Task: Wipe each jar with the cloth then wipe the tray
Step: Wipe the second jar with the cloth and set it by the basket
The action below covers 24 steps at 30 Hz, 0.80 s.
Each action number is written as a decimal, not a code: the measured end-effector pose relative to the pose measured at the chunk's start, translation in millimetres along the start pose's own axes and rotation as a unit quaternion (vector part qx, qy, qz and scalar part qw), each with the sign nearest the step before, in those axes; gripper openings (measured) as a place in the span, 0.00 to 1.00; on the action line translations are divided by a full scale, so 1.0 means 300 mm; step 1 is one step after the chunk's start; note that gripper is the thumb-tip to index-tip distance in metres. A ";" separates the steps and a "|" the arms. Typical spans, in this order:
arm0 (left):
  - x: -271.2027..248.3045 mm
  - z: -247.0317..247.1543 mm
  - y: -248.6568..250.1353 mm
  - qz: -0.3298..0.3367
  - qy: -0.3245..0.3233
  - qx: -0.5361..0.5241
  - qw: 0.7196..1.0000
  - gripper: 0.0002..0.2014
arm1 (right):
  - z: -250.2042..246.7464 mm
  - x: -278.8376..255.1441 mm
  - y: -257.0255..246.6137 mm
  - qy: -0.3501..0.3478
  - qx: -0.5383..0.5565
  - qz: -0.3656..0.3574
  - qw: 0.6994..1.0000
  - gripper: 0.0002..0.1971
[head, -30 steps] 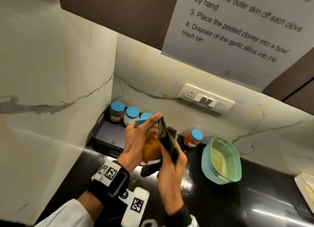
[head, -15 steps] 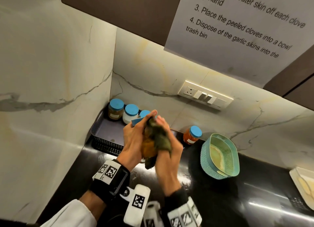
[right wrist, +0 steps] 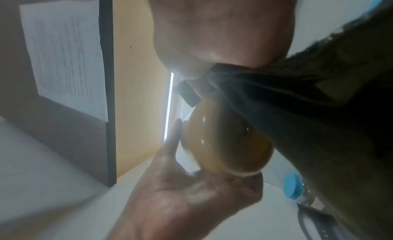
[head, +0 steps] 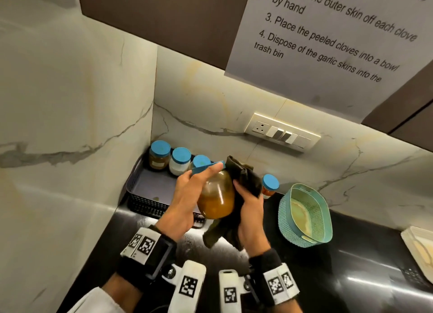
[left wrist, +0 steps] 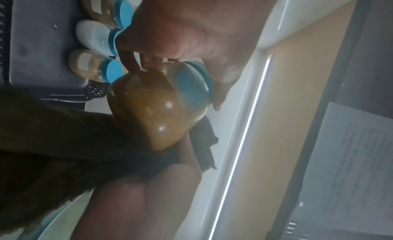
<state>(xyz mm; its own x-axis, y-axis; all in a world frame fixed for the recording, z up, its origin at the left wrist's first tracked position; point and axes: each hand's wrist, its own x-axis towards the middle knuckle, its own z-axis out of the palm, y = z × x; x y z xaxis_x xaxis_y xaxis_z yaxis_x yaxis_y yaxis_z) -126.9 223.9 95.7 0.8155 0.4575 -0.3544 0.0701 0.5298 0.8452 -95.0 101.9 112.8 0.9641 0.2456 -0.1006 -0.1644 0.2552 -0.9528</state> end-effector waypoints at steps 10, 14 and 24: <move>-0.003 -0.004 0.009 -0.020 0.030 -0.045 0.998 0.31 | 0.024 -0.156 0.097 -0.026 -0.114 -0.164 0.980 0.17; -0.023 0.013 0.007 0.018 0.021 -0.030 0.999 0.35 | 0.028 -0.041 0.076 0.017 -0.118 -0.065 0.991 0.15; -0.017 0.034 0.022 0.030 0.045 -0.059 0.997 0.33 | 0.050 -0.098 0.077 -0.024 -0.103 -0.184 0.977 0.23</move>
<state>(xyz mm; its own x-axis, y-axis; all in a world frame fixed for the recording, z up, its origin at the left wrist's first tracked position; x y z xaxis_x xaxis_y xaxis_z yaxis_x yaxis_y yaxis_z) -124.7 217.8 107.3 0.7609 0.5506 -0.3432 -0.0499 0.5771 0.8151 -130.1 114.5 98.0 0.9382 0.2180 0.2688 0.2422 0.1413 -0.9599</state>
